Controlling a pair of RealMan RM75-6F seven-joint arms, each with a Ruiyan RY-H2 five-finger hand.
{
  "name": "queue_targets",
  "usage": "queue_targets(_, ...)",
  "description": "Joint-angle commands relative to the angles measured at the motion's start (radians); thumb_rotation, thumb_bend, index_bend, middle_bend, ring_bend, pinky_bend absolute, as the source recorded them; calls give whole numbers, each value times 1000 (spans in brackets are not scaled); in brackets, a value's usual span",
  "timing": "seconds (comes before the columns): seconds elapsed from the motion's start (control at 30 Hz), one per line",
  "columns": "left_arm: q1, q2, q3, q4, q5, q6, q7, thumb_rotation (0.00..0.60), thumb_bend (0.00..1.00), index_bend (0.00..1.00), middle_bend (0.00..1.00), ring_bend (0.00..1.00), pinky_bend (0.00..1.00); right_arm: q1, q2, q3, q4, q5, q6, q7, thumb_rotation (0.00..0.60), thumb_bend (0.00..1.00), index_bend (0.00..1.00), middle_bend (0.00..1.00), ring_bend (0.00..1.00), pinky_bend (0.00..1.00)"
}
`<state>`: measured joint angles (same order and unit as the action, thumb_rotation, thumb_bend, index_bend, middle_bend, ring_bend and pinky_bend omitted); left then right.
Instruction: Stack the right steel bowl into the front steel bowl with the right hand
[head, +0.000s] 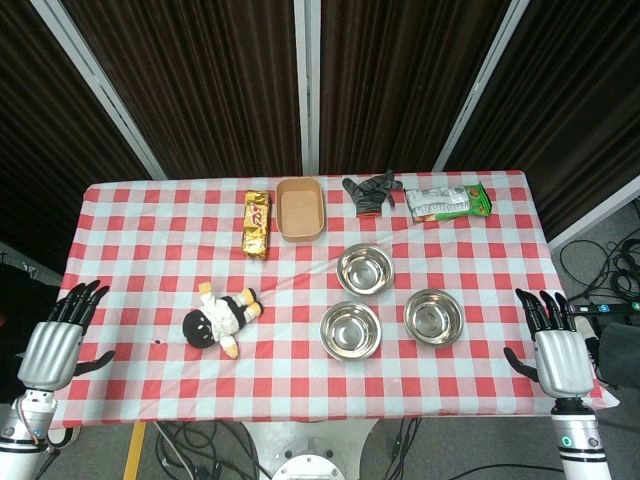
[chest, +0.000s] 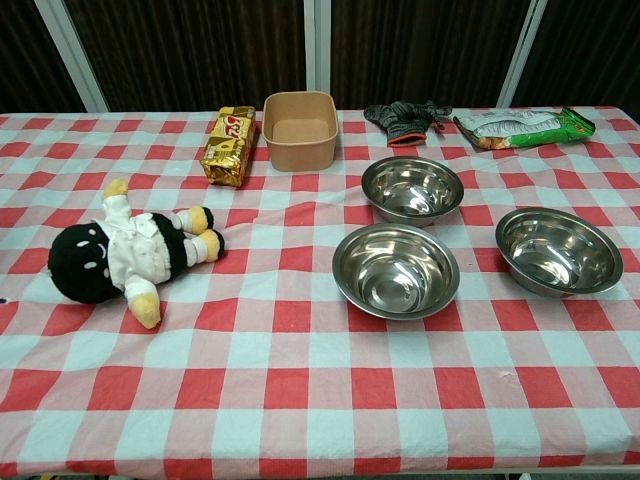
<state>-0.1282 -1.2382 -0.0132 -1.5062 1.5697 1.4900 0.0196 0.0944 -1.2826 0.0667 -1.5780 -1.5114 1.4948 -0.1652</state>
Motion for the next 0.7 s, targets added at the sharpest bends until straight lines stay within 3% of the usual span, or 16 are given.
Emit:
queue_targets(0.03, 0, 1, 0, -1, 0, 1, -1, 600, 47, 128, 166, 87, 220, 0, 0, 0, -1, -1, 0, 0, 600, 155, 0, 131, 68, 0)
queue_targets(0.47, -4, 13, -4, -16, 3, 1, 0, 600, 47, 128, 166, 87, 220, 7, 14, -2, -48, -26, 7, -41, 600, 153, 18, 133, 77, 11)
queue_targets(0.53, -3, 16, -3, -18, 3, 2, -1, 600, 48, 128, 166, 87, 219, 9, 9, -4, -47, -44, 15, -52, 600, 152, 50, 144, 118, 77)
queue_targets(0.6, -1, 17, -2, -17, 2, 1, -4, 600, 47, 128, 166, 87, 220, 11, 5, -8, -42, -61, 19, -58, 600, 151, 95, 163, 212, 226)
queue_targets(0.7, 1, 12, 1, -8, 1, 1, -7, 600, 47, 128, 166, 87, 220, 22, 4, -27, -39, -97, 4, -64, 600, 151, 156, 193, 426, 457)
